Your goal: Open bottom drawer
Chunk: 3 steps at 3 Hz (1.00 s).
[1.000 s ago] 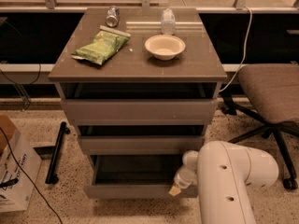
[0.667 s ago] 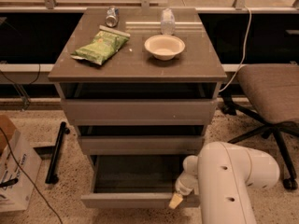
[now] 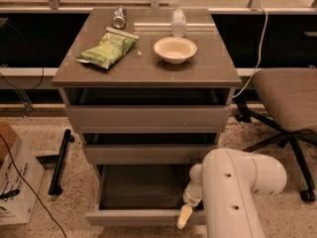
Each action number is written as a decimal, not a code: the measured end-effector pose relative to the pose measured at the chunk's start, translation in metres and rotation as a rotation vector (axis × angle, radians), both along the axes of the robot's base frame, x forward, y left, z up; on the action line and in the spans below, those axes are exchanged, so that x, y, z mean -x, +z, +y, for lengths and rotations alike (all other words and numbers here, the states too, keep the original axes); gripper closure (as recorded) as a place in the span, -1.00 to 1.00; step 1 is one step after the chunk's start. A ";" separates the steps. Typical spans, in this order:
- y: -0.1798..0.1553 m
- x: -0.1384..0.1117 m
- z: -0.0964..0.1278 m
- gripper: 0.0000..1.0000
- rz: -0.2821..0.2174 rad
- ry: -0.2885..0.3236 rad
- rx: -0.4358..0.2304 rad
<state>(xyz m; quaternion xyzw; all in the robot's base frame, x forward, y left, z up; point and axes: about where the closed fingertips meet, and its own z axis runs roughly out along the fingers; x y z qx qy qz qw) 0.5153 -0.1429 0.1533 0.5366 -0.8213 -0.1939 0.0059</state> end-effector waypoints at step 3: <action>-0.001 0.098 -0.019 -1.00 0.168 -0.046 0.046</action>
Offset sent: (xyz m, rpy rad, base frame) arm -0.1056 -0.0228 -0.0112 -0.0681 0.2253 -0.0463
